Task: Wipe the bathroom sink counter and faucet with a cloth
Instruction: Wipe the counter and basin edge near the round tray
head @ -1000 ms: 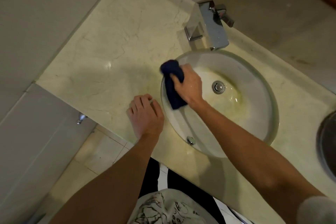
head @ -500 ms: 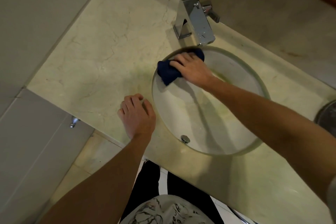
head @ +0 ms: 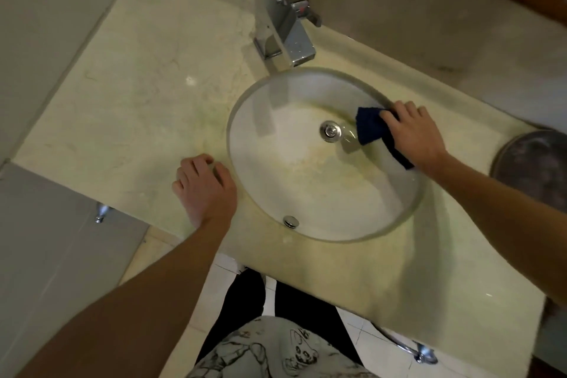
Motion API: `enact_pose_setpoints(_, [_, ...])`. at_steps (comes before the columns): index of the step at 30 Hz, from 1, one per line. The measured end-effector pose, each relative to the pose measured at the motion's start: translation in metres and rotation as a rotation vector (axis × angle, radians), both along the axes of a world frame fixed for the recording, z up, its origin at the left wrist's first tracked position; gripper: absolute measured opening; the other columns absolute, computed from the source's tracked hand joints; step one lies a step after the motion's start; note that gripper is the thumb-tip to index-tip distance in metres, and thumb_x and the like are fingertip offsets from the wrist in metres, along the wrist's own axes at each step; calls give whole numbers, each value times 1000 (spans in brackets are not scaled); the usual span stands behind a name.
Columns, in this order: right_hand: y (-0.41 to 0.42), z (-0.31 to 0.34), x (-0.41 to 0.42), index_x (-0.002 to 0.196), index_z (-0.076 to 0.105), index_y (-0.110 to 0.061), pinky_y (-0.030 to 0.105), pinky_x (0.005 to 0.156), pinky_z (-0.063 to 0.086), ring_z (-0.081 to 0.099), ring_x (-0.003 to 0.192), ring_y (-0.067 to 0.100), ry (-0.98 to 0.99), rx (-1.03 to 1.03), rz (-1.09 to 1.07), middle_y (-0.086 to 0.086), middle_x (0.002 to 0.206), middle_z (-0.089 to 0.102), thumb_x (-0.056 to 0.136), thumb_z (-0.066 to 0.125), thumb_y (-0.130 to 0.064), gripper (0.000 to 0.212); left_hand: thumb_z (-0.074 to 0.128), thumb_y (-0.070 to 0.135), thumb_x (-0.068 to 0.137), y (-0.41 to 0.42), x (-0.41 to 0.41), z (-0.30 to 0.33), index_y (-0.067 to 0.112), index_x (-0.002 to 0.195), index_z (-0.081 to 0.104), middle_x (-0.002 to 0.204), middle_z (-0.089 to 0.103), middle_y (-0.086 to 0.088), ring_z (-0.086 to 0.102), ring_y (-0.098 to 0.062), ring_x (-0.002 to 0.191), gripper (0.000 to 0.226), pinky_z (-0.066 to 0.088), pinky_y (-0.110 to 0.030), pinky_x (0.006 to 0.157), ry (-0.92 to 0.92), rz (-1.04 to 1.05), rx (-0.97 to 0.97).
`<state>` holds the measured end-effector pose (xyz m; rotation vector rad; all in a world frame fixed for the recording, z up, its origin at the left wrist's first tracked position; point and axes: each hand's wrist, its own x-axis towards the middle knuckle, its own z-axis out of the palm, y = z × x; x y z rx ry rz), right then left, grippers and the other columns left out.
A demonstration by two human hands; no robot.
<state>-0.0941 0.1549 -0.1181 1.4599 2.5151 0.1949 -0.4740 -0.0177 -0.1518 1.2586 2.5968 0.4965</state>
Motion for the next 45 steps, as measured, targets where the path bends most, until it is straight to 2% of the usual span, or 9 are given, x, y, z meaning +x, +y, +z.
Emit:
enact_pose_setpoints(8, [-145, -13, -7, 114, 58, 1, 45, 62, 44, 56, 81, 41, 156, -71, -488, 23, 103, 56, 80, 72, -4, 37, 45, 26, 96, 1, -1, -1, 14, 109, 57, 111, 55, -10, 53, -32, 97, 21, 35, -43, 80, 66, 6, 51])
enact_pose_setpoints(13, [-206, -10, -79, 117, 57, 0, 50, 66, 48, 53, 81, 36, 438, -116, -584, 19, 106, 55, 89, 60, -6, 29, 44, 27, 95, 1, -1, -2, 15, 108, 57, 111, 55, -10, 52, -33, 98, 22, 33, -43, 79, 68, 2, 55])
enact_pose_setpoints(17, [-219, -8, -129, 123, 52, -4, 46, 76, 49, 52, 93, 32, 717, -245, -652, 13, 115, 51, 93, 63, -5, 32, 45, 27, 96, 1, -1, -3, 14, 109, 57, 110, 55, -10, 52, -33, 97, 22, 33, -42, 79, 76, 2, 49])
enact_pose_setpoints(21, [-196, 1, -124, 119, 51, -8, 37, 78, 44, 48, 93, 22, 911, -266, -571, -2, 110, 44, 97, 57, -9, 23, 43, 27, 96, 2, 0, -1, 13, 110, 57, 112, 55, -11, 52, -34, 98, 24, 34, -43, 80, 66, 5, 29])
enact_pose_setpoints(24, [-157, 12, -102, 119, 57, -10, 39, 81, 42, 50, 94, 25, 825, -242, -309, 3, 109, 52, 88, 57, -8, 31, 41, 28, 97, 2, 1, 1, 14, 110, 56, 113, 54, -10, 51, -32, 100, 24, 35, -44, 83, 60, 9, 9])
enact_pose_setpoints(28, [-115, 7, -110, 124, 62, -17, 42, 90, 41, 52, 102, 26, 534, -402, 77, 4, 117, 59, 84, 68, -6, 42, 39, 29, 99, 2, 1, 2, 15, 108, 54, 113, 53, -8, 50, -31, 102, 23, 35, -44, 87, 35, 3, 9])
enact_pose_setpoints(32, [-109, -17, -166, 126, 64, -17, 35, 81, 40, 56, 99, 26, 463, -514, 285, 4, 118, 62, 85, 73, -12, 42, 42, 29, 101, 1, 0, 0, 14, 107, 52, 113, 52, -7, 49, -31, 102, 19, 36, -44, 87, 16, 5, 25])
enact_pose_setpoints(37, [-83, -30, -234, 123, 65, -8, 44, 73, 48, 58, 94, 34, 563, -495, 190, 12, 114, 62, 79, 72, -6, 45, 41, 30, 102, 0, 1, 1, 14, 110, 53, 111, 54, -9, 50, -31, 100, 22, 35, -43, 85, 33, 4, 13])
enact_pose_setpoints(45, [24, -22, -240, 128, 63, -11, 42, 88, 52, 60, 107, 32, 676, -203, -130, 14, 125, 62, 90, 65, -12, 38, 46, 29, 101, 0, 1, -1, 15, 108, 53, 109, 54, -7, 50, -30, 98, 18, 35, -43, 86, 57, 1, 21])
